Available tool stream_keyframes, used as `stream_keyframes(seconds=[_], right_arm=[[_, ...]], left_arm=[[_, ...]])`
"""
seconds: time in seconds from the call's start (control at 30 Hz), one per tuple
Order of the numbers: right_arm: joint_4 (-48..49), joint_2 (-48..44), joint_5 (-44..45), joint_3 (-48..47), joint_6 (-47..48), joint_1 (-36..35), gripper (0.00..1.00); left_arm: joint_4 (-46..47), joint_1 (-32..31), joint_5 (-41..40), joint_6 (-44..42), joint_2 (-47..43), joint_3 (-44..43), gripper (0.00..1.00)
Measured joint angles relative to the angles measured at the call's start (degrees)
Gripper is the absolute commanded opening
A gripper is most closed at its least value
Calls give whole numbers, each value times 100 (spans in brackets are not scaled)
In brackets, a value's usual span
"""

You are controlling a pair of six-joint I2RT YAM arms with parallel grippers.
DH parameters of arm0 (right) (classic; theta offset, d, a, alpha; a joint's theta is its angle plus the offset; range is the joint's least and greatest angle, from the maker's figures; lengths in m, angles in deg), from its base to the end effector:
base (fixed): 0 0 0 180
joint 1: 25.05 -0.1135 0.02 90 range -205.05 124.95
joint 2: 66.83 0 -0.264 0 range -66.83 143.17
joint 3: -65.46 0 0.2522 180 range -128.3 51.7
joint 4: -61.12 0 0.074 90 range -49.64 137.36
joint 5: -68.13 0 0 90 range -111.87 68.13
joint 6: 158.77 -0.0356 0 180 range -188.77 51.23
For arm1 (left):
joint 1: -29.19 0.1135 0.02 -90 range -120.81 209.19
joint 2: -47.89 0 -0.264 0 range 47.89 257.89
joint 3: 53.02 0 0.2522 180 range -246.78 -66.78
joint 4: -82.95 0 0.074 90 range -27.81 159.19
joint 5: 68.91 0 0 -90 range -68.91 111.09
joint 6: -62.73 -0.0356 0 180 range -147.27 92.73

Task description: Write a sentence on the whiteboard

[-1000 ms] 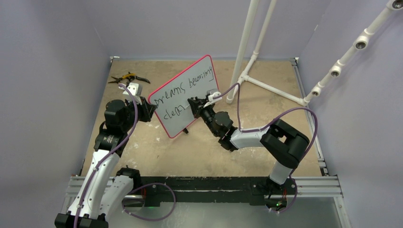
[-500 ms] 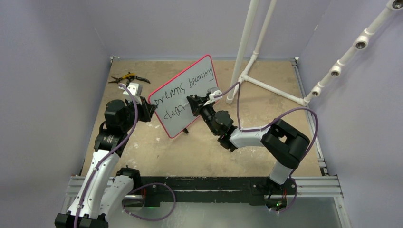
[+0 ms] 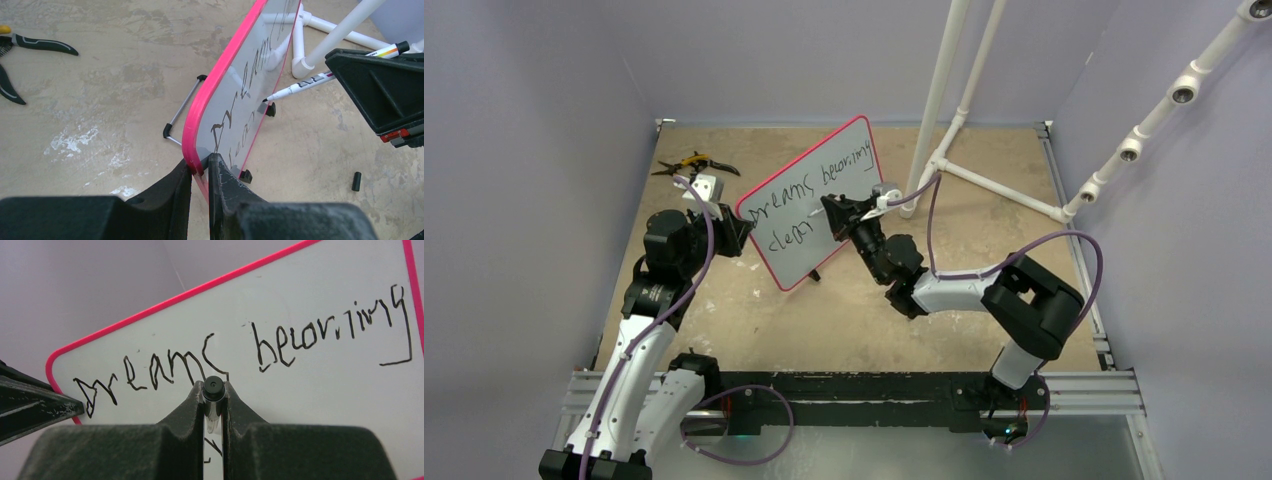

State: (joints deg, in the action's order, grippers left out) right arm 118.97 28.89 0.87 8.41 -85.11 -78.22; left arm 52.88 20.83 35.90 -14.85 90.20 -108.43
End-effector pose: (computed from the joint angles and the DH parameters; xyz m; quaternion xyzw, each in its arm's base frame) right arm 0.2173 0.2672 0.2537 -0.0270 0.5897 0.3617 0.7216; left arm 0.1709 -0.0343 0.3167 0.0484 0.7992 -0.2083 0.5617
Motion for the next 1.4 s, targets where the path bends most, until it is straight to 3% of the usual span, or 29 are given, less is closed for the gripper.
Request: stream_keyframes(seconds=[1.4], right_arm=[[7,240,-227,-210,-55,188,0]], left_arm=[[0,0,-17,-2,4,0,14]])
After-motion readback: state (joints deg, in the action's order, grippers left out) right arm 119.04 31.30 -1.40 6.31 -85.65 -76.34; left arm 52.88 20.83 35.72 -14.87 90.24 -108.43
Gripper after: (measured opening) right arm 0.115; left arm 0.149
